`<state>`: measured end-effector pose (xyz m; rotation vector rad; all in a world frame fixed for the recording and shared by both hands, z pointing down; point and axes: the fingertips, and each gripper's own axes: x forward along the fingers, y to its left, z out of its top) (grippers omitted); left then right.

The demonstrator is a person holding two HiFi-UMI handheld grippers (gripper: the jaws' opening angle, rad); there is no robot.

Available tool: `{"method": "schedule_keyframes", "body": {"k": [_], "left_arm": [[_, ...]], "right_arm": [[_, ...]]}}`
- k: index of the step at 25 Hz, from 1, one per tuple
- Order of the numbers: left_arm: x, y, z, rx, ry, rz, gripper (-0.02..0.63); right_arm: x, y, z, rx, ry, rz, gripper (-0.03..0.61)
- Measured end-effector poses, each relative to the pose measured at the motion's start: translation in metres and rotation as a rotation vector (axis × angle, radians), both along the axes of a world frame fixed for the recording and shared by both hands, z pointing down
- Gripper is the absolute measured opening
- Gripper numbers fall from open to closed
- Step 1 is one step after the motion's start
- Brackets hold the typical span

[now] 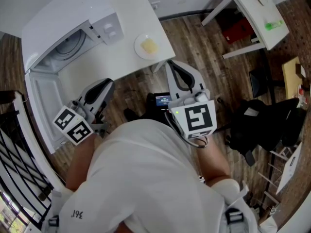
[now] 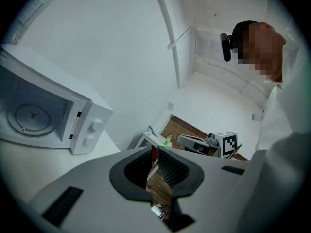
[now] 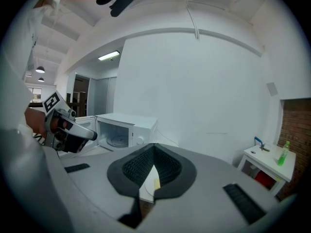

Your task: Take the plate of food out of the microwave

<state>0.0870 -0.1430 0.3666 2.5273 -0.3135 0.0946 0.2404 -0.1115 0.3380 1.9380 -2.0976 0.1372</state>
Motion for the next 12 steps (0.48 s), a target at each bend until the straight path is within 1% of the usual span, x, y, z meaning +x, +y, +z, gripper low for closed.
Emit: {"method": "schedule_keyframes", "body": {"k": [12], "left_arm": [[-0.0002,0.0065,0.0022,-0.004,-0.007,0.016,0.043]], "right_arm": [[0.0011,0.0044,-0.0002,-0.006,0.014,0.009,0.0]]}}
